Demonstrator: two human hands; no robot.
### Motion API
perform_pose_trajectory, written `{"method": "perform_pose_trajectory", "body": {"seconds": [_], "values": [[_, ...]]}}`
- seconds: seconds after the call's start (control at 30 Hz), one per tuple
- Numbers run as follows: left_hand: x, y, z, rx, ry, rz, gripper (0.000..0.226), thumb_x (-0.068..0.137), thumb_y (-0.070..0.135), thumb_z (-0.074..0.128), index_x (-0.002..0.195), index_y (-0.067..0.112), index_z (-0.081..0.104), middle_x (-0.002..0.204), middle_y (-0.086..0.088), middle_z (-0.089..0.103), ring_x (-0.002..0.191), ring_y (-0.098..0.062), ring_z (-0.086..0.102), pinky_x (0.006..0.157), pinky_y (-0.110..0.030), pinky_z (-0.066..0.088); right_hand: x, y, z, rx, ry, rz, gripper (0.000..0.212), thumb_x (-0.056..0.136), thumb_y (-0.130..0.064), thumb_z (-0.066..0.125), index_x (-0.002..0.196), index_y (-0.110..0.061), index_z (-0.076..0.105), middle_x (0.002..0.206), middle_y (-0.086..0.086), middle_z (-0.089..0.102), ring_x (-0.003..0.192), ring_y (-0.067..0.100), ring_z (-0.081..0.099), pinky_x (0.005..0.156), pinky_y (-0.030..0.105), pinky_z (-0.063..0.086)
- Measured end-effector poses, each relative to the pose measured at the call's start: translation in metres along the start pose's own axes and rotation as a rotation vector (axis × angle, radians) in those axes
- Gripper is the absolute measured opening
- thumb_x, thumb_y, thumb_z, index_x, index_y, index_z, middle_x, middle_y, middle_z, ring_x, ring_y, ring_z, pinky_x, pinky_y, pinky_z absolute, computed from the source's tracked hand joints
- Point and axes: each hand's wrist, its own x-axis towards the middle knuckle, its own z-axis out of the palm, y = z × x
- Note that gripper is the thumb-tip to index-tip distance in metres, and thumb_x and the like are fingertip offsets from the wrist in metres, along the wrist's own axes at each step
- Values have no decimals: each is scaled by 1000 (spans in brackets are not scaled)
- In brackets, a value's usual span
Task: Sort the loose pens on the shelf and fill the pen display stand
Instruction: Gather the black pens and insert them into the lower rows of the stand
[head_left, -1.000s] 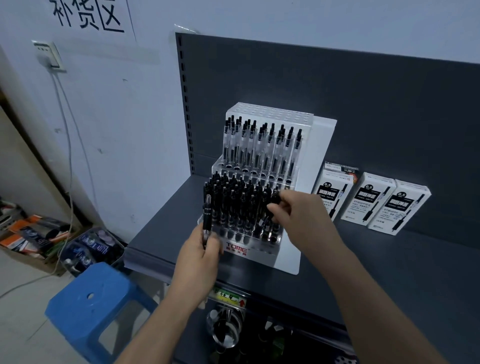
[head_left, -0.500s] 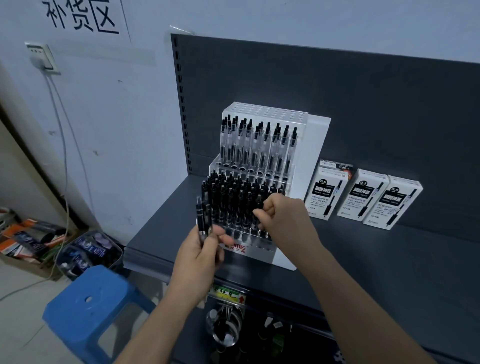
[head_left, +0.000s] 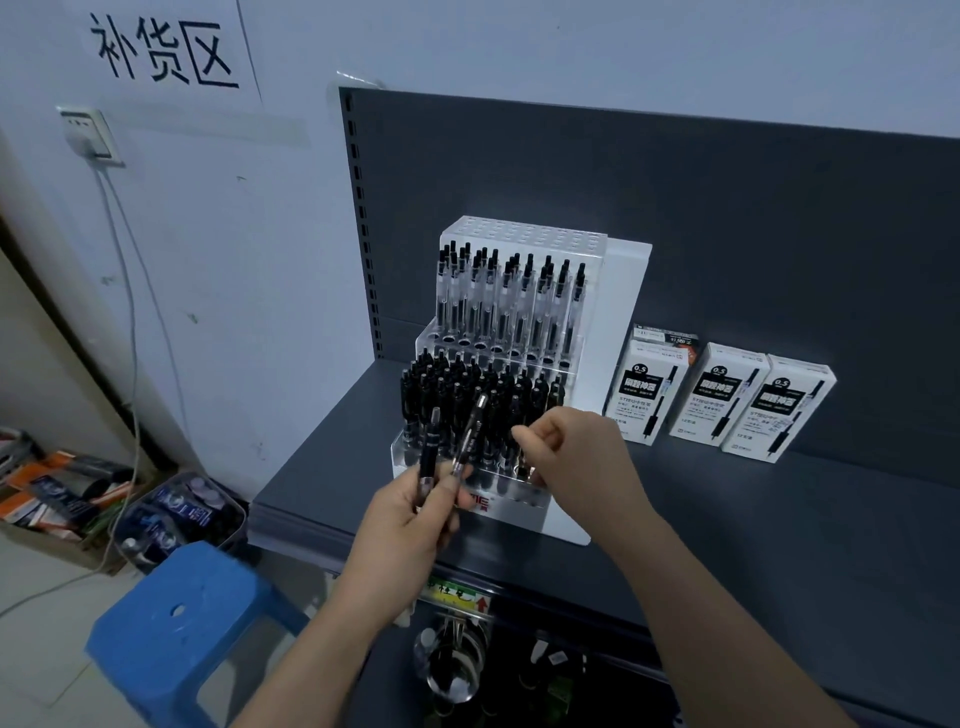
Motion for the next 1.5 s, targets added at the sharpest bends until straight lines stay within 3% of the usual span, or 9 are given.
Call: {"method": "perform_pose_trajectory", "body": {"seconds": [0.23,0.33,0.4,0.5,0.67,0.9,1.1,1.33,1.5], "values": [[5,-1,17,55,-64,49,14,95,14,56,86,18,67,65,11,63,63,-4,56,60,-15,44,-17,-13,-20,480,-164,114,23,89,-17,67,76,2,67,63,12,69,55,19,66,60,35,59],[10,-4,18,67,5,43,15,96,18,55,94,26,67,79,3,71,76,-8,65,71,-22,52,-14,-6,-35,532,-40,101,15,89,-12,66,80,-1,69,64,8,71,59,19,69,63,31,60],[12,-6,15,74,40,47,15,97,20,51,99,26,65,81,7,71,75,-7,65,72,-24,53,-10,0,-43,486,111,35,9,90,-10,65,82,-8,71,64,4,71,61,15,70,64,24,59],[12,-8,11,169,66,77,20,99,31,45,84,22,55,61,8,52,53,-6,46,53,-20,41,-7,9,-44,318,227,-37,10,91,-11,64,85,-7,71,66,-4,71,63,3,69,67,19,57],[12,-8,10,69,61,9,30,101,35,33,75,20,33,66,-1,34,56,-15,29,57,-38,28,0,12,-28,-2,136,-130,27,94,-22,60,74,-5,63,67,1,70,66,11,68,69,37,57],[8,-7,7,108,17,82,19,99,28,44,90,23,60,64,4,50,63,-17,49,65,-47,45,13,9,-5,-236,-50,-66,34,96,-27,55,75,-1,58,72,12,66,69,25,65,70,40,55],[11,-8,5,4,77,33,12,88,15,66,100,13,68,79,-21,65,74,-16,63,72,-19,53,18,14,1,-247,-114,-28,41,95,-32,55,70,-1,64,68,11,69,66,24,67,71,38,57],[14,-6,14,79,157,57,13,76,10,78,81,20,71,59,8,57,57,-2,53,58,-9,45,-18,-4,-15,156,-7,56,30,84,-47,66,81,-18,72,62,-6,67,58,8,64,62,31,57],[15,0,30,189,157,103,13,75,14,79,75,24,70,65,3,66,58,1,55,55,-8,44,-23,-13,-19,335,-144,94,14,86,-21,71,84,-8,72,65,4,71,58,12,68,64,36,61]]}}
